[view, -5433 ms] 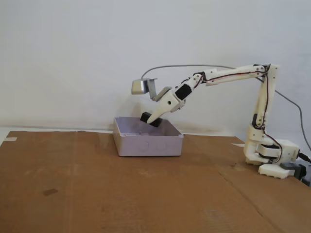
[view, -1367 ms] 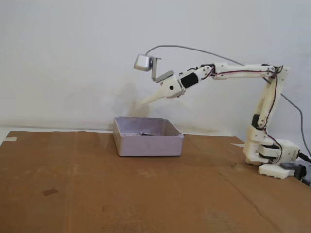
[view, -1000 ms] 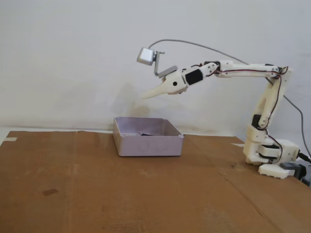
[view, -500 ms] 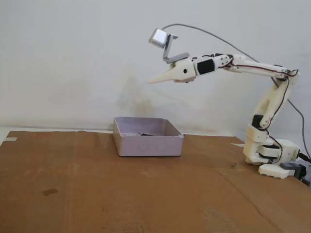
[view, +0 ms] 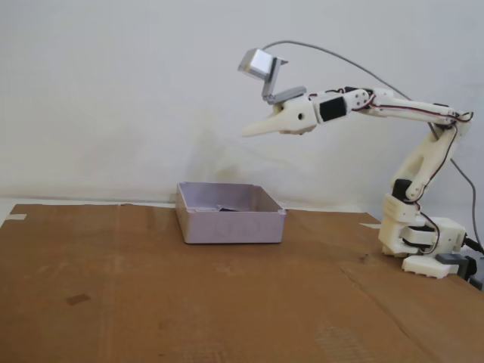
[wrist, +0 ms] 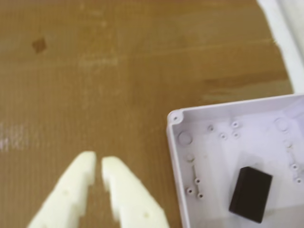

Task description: Grasp a block and put it in the box.

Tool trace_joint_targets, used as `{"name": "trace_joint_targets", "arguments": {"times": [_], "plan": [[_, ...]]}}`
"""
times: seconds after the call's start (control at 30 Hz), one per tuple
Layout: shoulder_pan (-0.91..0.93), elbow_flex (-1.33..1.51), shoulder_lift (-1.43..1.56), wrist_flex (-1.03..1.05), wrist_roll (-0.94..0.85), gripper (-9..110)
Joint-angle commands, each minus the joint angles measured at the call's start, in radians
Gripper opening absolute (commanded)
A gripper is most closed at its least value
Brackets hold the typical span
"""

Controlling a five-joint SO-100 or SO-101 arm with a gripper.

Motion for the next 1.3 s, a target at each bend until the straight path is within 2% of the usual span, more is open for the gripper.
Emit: {"name": "trace_joint_targets", "arguments": {"times": [0.0,1.27], "plan": [[-0.035,0.003,0.132,-0.031,-0.009,0],[-0.087,0.747,0.864,-0.034,0.005,0]]}}
